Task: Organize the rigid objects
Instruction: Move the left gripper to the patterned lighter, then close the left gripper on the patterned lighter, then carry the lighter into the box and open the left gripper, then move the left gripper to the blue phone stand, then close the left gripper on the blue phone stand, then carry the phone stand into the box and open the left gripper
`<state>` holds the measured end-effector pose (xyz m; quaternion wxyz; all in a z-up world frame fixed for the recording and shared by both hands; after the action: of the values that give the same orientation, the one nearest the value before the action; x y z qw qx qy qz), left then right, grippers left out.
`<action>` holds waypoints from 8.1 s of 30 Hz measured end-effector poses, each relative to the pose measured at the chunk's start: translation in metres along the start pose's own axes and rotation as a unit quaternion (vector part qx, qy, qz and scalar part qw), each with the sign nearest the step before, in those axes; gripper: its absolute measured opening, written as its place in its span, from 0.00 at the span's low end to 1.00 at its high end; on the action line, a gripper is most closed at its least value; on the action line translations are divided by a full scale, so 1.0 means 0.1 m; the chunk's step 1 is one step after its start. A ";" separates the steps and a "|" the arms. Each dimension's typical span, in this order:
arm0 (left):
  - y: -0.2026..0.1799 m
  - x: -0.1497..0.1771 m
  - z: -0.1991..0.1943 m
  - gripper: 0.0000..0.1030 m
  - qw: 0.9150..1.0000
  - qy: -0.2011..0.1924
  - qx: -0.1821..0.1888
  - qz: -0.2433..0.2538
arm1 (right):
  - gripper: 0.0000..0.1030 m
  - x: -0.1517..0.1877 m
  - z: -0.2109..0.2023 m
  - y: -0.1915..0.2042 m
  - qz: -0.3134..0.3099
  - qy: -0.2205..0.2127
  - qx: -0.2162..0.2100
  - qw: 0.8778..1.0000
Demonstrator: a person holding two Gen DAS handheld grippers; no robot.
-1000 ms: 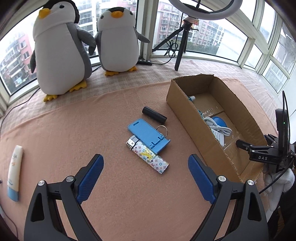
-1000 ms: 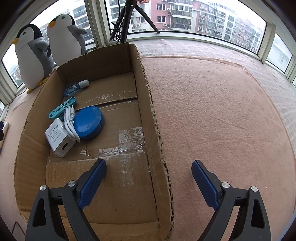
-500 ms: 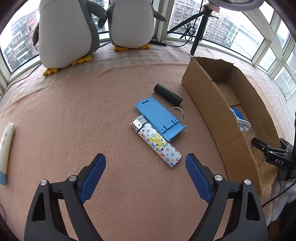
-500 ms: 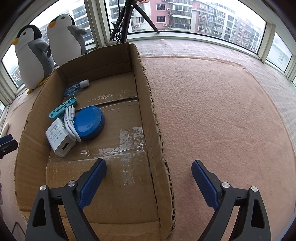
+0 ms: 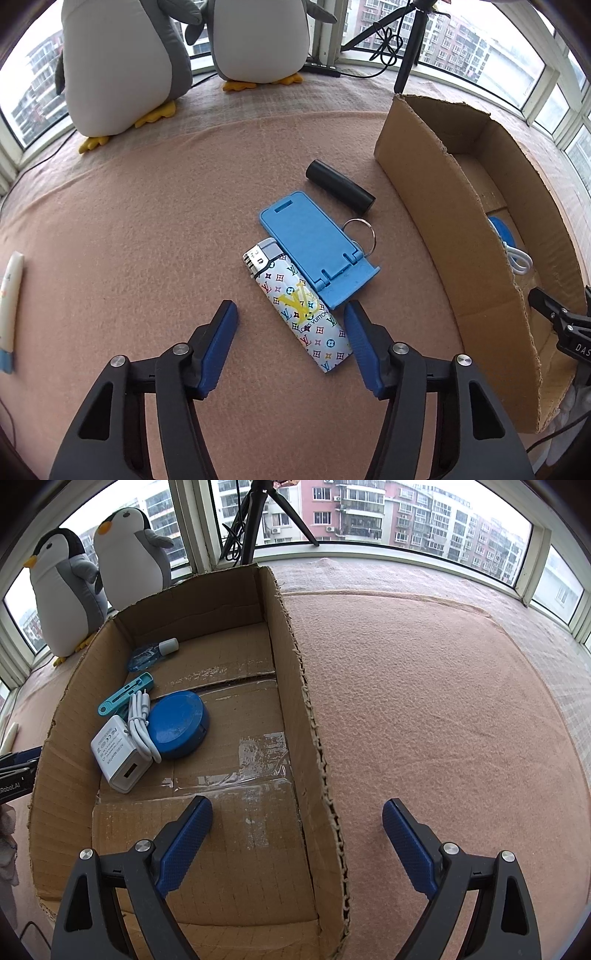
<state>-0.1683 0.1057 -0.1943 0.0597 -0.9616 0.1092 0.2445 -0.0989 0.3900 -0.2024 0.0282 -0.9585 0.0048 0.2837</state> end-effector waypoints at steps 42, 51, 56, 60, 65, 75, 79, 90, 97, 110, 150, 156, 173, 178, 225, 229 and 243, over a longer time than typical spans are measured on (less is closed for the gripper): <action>0.40 0.05 -0.35 0.21 0.998 -0.026 0.033 -0.055 | 0.88 -0.02 0.01 0.01 0.000 0.000 0.002 1.000; -0.18 -0.22 -0.58 0.21 0.996 -0.059 0.066 0.015 | 0.88 -0.02 0.01 0.01 -0.001 -0.001 0.003 1.000; -0.57 -0.41 -0.57 0.21 0.993 -0.070 0.082 0.052 | 0.88 -0.04 0.03 0.01 -0.001 0.000 0.003 1.000; -0.85 -0.53 -0.56 0.21 0.990 -0.075 0.088 0.076 | 0.88 -0.03 0.02 0.01 -0.001 0.001 0.003 1.000; -1.08 -0.59 -0.50 0.21 0.988 -0.074 0.095 0.092 | 0.88 -0.02 0.03 -0.04 0.005 0.002 0.003 1.000; -1.27 -0.63 -0.42 0.21 0.988 -0.071 0.098 0.096 | 0.88 -0.03 0.05 -0.03 0.009 0.001 0.001 1.000; -1.28 -0.65 -0.42 0.21 0.988 -0.070 0.103 0.095 | 0.88 -0.03 0.04 -0.03 0.010 0.002 0.001 1.000; -1.28 -0.75 -0.48 0.93 0.987 -0.092 0.091 0.097 | 0.88 -0.03 0.04 -0.03 0.012 0.001 -0.001 1.000; -1.24 -0.76 -0.47 0.93 0.988 -0.089 0.093 0.088 | 0.89 -0.03 0.02 -0.03 0.011 0.001 0.000 1.000; -1.19 -0.76 -0.53 0.93 0.988 -0.091 0.092 0.086 | 0.89 -0.02 0.02 -0.03 0.011 0.001 0.001 1.000; 0.23 -0.63 0.11 0.78 0.998 0.026 0.029 -0.052 | 0.89 -0.01 0.02 -0.03 0.008 0.000 0.003 1.000; 0.19 -0.62 0.17 0.59 0.998 0.038 0.027 -0.040 | 0.89 -0.01 0.02 -0.03 0.008 0.000 0.002 1.000; 0.14 -0.60 0.28 0.43 0.999 0.045 0.008 -0.009 | 0.89 -0.01 0.02 -0.02 0.006 0.000 0.003 1.000; 0.11 -0.57 0.27 0.43 0.999 0.044 0.002 0.004 | 0.89 0.00 0.02 -0.02 0.006 0.000 0.004 1.000; -0.97 -0.66 -0.49 0.33 0.991 -0.047 0.088 0.088 | 0.89 0.01 0.00 -0.05 0.002 0.001 0.008 1.000; -1.19 -0.68 -0.47 0.33 0.989 -0.045 0.097 0.102 | 0.89 0.01 0.00 -0.05 0.003 0.000 0.008 1.000; -1.46 -0.67 -0.45 0.33 0.987 -0.050 0.094 0.122 | 0.89 0.01 -0.01 -0.06 0.004 0.000 0.007 1.000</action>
<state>-0.1705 0.2520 -0.1136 0.1255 -0.9178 0.2448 0.2863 -0.0975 0.3958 -0.2021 0.0338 -0.9583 0.0105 0.2837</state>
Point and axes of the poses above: each gripper's, at about its wrist camera, not at the fingertips, and z roughly the way its jaws point, y to its left, x to its underside, the point moved 1 cm from there along z, roughly the way its jaws point, and after that the axes turned 4 degrees about -y, right-handed, at the moved point
